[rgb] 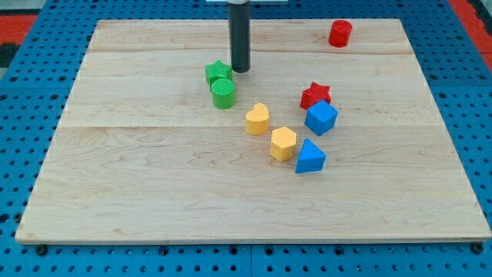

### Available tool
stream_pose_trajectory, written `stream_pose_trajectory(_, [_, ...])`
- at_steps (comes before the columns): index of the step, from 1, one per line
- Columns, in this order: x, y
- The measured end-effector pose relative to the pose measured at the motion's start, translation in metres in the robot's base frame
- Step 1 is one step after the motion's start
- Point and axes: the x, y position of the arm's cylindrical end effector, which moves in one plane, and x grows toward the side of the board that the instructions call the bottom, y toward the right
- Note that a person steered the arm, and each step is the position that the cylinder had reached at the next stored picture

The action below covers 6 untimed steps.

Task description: Push the green star along with green circle closer to the yellow heart

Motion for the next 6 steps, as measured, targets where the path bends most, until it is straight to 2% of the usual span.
stream_pose_trajectory(1, [0.005, -0.005])
stream_pose_trajectory(2, [-0.057, -0.018])
stream_pose_trajectory(3, [-0.055, -0.061])
stream_pose_trajectory(5, [0.011, -0.063])
stream_pose_trajectory(6, [-0.008, -0.06])
